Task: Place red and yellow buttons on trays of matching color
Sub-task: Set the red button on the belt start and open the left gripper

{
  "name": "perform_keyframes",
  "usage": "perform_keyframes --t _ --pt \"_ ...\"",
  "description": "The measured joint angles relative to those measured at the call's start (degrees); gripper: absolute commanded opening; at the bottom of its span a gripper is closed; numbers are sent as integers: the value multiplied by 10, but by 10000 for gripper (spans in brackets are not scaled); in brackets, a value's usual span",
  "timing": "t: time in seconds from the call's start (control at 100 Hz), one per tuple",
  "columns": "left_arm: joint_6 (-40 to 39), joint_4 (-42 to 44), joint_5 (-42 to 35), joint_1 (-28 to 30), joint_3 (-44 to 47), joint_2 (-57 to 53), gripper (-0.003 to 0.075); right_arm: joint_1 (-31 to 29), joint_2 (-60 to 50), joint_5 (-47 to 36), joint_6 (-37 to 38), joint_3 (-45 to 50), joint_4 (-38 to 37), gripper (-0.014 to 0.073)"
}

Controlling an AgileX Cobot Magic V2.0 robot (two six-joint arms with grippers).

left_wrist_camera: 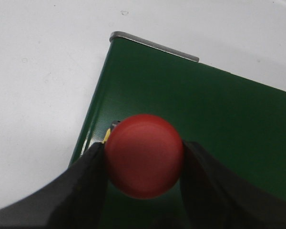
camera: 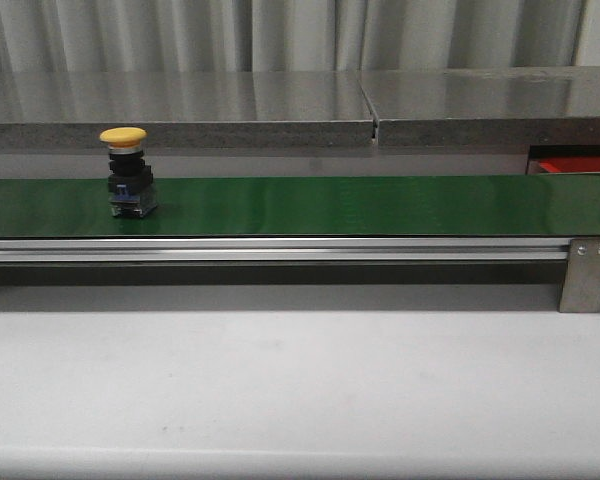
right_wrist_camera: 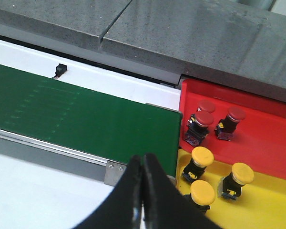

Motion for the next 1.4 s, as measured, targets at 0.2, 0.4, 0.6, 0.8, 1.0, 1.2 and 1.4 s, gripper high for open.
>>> perform_keyframes --t 0.2,0.4,0.6,0.8,1.0,1.2,1.4 --pt "0 0 2 0 0 -2 514 0 0 0 0 0 0 -90" --pt "32 0 3 -18 0 -45 498 0 0 1 0 0 0 -90" --pt "66 0 17 -58 0 -112 106 0 0 1 0 0 0 -90" --pt "83 0 49 -104 10 -177 -20 0 0 1 0 0 0 -90" --pt "96 1 49 -152 71 -259 -20 0 0 1 0 0 0 -90" --pt "97 1 34 -168 146 -359 -20 0 0 -17 0 0 0 -90" --pt "97 1 17 -168 204 -464 -20 0 6 -24 0 -3 14 -90"
